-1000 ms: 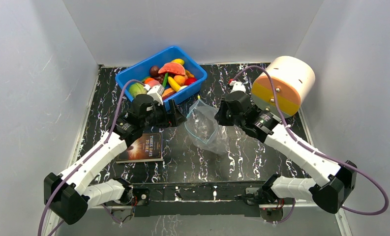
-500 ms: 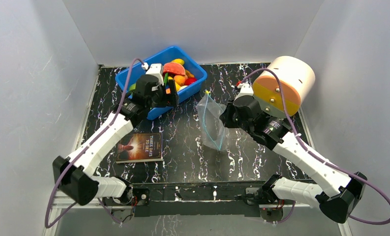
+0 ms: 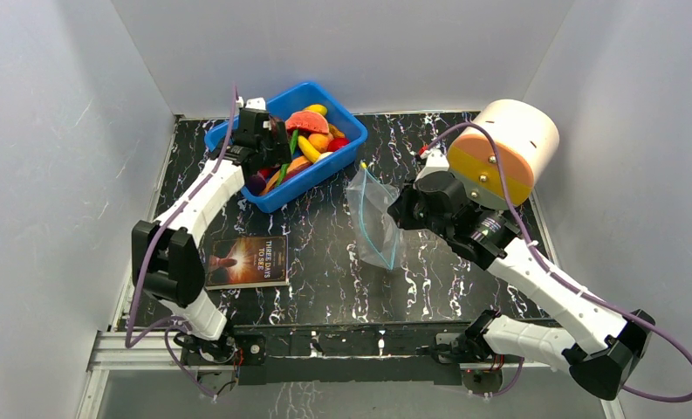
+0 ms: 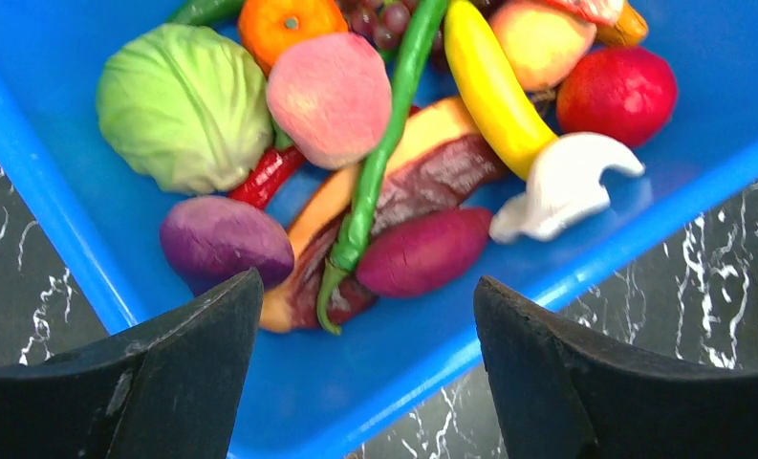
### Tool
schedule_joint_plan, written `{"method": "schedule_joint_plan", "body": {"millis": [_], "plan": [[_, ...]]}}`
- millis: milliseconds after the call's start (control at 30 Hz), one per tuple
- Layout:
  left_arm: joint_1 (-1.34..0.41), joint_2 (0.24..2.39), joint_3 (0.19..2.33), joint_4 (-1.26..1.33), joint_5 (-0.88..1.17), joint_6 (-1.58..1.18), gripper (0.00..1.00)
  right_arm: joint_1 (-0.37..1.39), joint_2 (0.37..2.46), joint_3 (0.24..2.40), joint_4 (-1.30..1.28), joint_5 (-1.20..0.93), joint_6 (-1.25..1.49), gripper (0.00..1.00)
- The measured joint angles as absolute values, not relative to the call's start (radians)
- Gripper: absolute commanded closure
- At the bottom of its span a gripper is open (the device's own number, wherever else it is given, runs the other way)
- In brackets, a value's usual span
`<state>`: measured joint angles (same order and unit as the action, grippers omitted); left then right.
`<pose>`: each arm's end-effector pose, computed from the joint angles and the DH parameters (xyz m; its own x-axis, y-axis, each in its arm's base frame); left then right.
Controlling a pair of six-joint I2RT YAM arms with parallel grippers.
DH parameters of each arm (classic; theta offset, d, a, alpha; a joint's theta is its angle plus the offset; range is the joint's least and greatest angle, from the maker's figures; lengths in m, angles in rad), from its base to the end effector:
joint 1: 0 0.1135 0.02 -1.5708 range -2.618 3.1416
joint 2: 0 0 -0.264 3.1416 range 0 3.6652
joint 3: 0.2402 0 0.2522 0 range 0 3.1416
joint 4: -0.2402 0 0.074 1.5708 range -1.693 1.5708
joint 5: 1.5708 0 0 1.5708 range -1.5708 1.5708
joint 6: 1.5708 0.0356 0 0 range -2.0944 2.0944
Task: Place the food in the zip-top bag and seal the zipper
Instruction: Pick up the fake fruit from the bin.
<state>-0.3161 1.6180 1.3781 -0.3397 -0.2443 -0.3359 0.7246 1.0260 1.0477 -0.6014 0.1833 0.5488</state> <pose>0.3595 -0.1085 0.3178 -0.5275 -0.1640 -0.8336 -0.0684 0.9862 -0.1507 0.1675 0.1396 0.3449 -0.6303 0.1270 -0.7659 -0.2446 0.9038 0.3513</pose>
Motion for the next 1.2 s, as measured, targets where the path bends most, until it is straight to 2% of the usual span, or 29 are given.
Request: {"method": "schedule_joint_plan", "body": {"millis": [133,433,733,967,1100,1200], "plan": [[-0.296,1.691,1.445,-0.336,-0.254,-0.321,0.14,0.725,1.020,1.032,-0.594,0.174,0.547,1.00],[-0.279,1.921,1.671,-0.336,-0.282,-0.267,0.15,0.725,1.032,1.031,-0.570,0.154,0.527,1.00],[-0.266,2.074,1.769,-0.368,-0.317,-0.227,0.15,0.725,1.040,1.031,-0.567,0.150,0.505,1.00],[-0.257,2.140,1.800,-0.383,-0.323,-0.213,0.26,0.725,1.040,1.031,-0.564,0.146,0.496,1.00],[-0.256,2.162,1.821,-0.387,-0.324,-0.213,0.44,0.725,1.040,1.031,-0.564,0.142,0.495,1.00],[-0.256,2.164,1.824,-0.393,-0.324,-0.219,0.47,0.725,1.040,1.031,-0.564,0.141,0.495,1.00]]}}
